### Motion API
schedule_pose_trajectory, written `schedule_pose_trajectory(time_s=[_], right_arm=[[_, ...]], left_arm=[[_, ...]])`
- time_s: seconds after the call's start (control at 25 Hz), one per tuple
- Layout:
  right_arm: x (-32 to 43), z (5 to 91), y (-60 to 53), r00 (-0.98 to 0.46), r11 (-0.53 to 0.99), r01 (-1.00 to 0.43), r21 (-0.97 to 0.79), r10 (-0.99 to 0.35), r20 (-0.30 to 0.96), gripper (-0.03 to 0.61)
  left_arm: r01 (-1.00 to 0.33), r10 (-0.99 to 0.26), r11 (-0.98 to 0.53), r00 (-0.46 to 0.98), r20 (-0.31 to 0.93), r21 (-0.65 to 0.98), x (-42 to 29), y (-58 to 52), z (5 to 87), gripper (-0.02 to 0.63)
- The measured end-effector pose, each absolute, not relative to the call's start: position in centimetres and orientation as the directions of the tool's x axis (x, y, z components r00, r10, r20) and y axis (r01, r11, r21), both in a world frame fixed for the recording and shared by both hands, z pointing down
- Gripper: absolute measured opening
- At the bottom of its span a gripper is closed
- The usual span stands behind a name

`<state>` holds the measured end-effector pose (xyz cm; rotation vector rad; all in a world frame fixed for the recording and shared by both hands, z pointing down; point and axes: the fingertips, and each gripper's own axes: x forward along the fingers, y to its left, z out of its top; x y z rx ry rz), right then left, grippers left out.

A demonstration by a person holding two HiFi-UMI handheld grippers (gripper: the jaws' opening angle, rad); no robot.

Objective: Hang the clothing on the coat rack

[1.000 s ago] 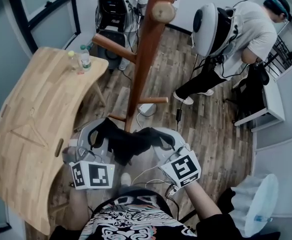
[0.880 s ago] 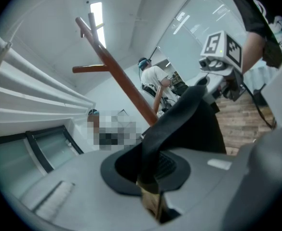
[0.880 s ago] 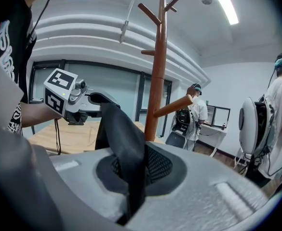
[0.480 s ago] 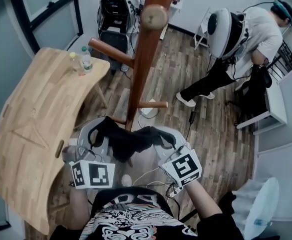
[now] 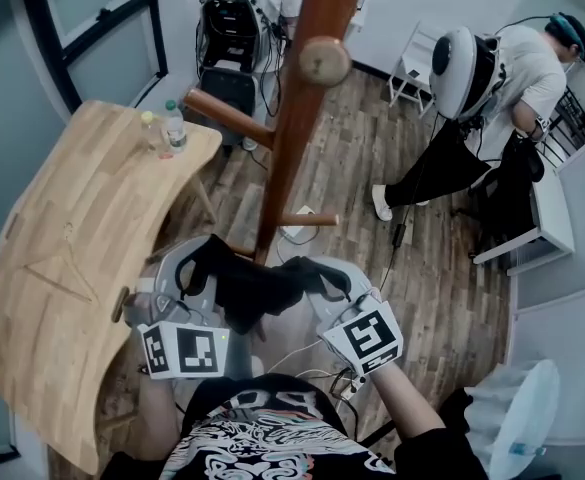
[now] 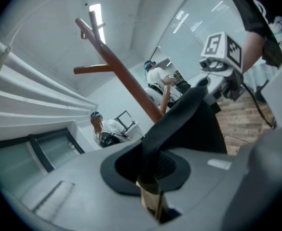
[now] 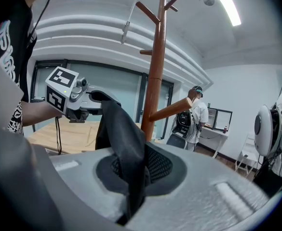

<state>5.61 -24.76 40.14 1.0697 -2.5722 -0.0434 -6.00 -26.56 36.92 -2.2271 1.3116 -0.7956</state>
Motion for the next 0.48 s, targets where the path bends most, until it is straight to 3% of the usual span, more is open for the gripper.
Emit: schedule_pose_trajectory(time_s=[0.48], right_arm=[[5.2,39.3,-27.6,-0.645,0.708,-0.684,0.178,-0.7,0.307,0.014]], left_arm=[[-0.631,-0.878,-0.471,0.402,0.259,-0.617,-6.3,-29.9,36.3,0.008]])
